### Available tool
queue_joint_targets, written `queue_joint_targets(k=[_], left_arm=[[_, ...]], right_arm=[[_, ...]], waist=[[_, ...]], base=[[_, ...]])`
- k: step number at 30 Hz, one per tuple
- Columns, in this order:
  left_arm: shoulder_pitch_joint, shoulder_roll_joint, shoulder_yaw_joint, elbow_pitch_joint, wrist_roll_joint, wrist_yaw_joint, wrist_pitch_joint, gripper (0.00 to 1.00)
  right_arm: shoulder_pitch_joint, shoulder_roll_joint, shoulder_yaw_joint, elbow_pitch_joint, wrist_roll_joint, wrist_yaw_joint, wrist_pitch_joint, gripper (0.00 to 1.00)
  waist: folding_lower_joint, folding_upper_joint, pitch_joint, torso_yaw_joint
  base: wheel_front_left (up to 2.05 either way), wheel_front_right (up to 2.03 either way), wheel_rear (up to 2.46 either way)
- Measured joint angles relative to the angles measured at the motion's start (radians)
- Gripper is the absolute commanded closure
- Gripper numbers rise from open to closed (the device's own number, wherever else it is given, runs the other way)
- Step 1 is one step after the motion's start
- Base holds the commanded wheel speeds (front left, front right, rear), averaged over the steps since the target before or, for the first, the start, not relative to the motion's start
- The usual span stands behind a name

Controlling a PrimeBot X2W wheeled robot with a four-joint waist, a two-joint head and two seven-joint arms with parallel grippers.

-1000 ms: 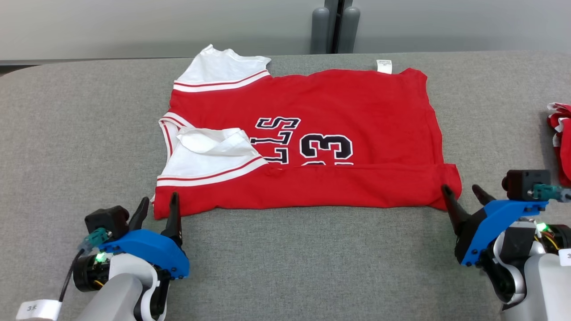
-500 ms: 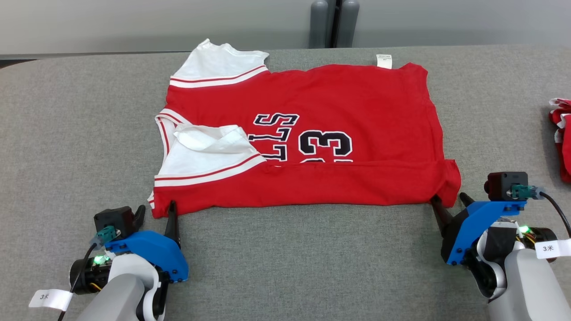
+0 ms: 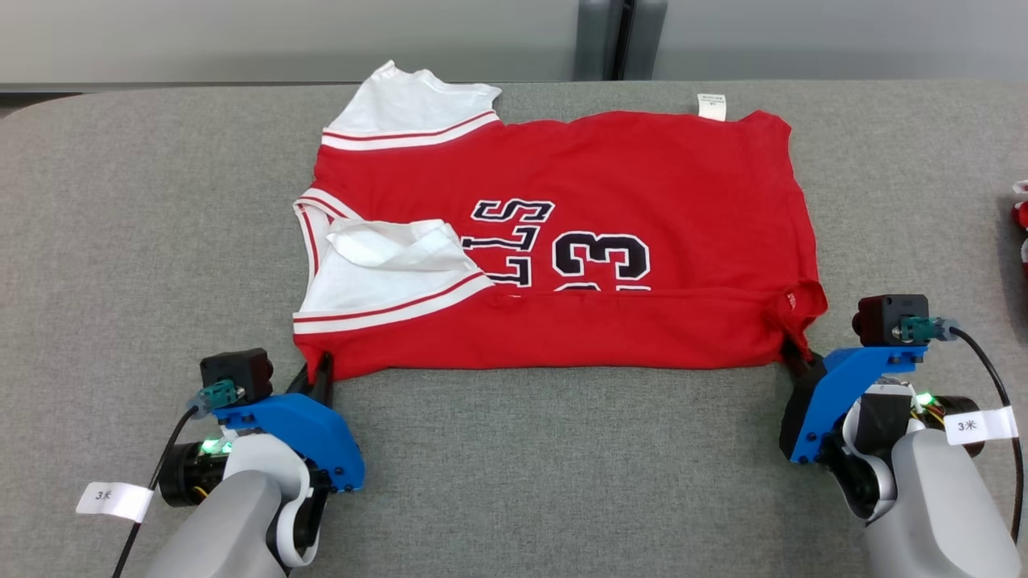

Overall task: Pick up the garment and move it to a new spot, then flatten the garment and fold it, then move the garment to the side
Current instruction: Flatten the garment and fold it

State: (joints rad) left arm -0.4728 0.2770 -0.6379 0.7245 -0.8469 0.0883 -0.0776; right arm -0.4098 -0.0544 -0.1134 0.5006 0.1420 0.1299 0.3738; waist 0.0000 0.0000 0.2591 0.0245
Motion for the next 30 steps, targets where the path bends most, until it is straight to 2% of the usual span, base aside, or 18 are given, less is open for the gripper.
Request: queue_joint_targets(k=[7, 13, 16, 23, 30], left_arm=[[0.061, -0.004, 0.034, -0.046, -0.050, -0.015, -0.047, 1.00], [0.172, 0.042, 0.070, -0.208, -0.086, 0.014, -0.067, 1.00], [0.238, 0.085, 0.074, -0.329, -0.088, 0.055, -0.053, 1.00], [0.411, 0.196, 0.043, -0.586, -0.060, 0.189, 0.046, 1.00], [0.505, 0.226, 0.039, -0.692, -0.073, 0.246, 0.075, 1.00]], right_arm=[[0.053, 0.005, -0.033, -0.089, 0.003, 0.001, -0.012, 1.00], [0.128, 0.005, -0.040, -0.207, 0.039, 0.001, 0.056, 1.00], [0.171, 0.005, -0.046, -0.279, 0.059, 0.001, 0.091, 1.00], [0.316, 0.005, -0.054, -0.395, 0.116, 0.001, 0.173, 1.00], [0.414, 0.005, -0.071, -0.429, 0.180, 0.001, 0.181, 1.00]], waist=[[0.0001, 0.0000, -0.036, -0.003], [0.0001, 0.0000, -0.072, -0.008], [0.0001, 0.0000, -0.089, -0.009], [0.0001, 0.0000, -0.107, -0.007], [0.0000, 0.0000, -0.117, -0.003]], base=[[0.00, 0.00, 0.00], [0.00, 0.00, 0.00], [0.00, 0.00, 0.00], [0.00, 0.00, 0.00], [0.00, 0.00, 0.00]])
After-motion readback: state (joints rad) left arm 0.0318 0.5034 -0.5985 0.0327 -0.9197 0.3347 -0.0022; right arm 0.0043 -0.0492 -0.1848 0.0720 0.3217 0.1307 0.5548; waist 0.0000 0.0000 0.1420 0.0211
